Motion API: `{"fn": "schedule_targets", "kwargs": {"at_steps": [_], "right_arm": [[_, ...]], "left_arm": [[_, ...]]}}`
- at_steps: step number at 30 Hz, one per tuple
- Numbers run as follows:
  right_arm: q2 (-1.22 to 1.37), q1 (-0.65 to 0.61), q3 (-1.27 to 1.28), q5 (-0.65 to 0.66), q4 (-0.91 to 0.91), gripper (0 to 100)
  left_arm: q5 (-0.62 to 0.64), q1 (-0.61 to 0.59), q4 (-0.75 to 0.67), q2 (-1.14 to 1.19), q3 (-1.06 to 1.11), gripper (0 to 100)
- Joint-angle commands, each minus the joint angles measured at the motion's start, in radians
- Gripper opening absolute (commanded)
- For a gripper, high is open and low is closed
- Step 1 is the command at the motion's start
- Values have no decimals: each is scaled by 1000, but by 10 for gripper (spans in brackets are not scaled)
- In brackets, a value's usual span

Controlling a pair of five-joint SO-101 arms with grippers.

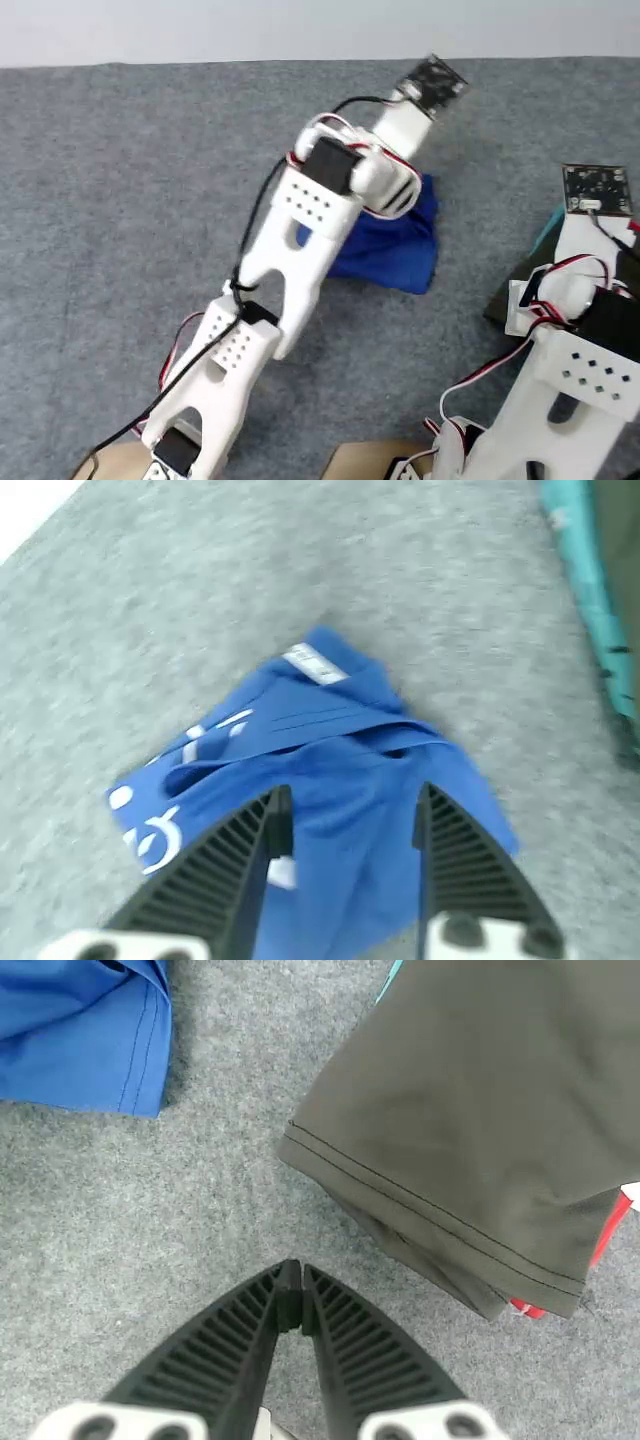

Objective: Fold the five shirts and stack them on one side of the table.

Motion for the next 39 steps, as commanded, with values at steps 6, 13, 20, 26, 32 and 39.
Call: {"fn": "schedule_targets", "kwargs": {"at_steps": [6, 13, 20, 26, 32, 39], "right_arm": [[-2, -117, -9, 6, -33, 11], [166, -240, -15, 5, -180, 10], [421, -300, -172, 5, -275, 23], [664, -392, -358, -49, -289, 87], [905, -496, -555, -86, -289, 87], [1201, -568, -822, -87, -289, 87]], "left_arm": [[18, -339, 26, -166, 8, 27], [17, -473, 26, -482, 349, 6], [-15, -546, 23, -842, 759, 6], [-18, -674, 21, -1059, 995, 6], [-20, -819, 21, -1165, 1113, 6], [-107, -939, 21, -1240, 1182, 6]]}}
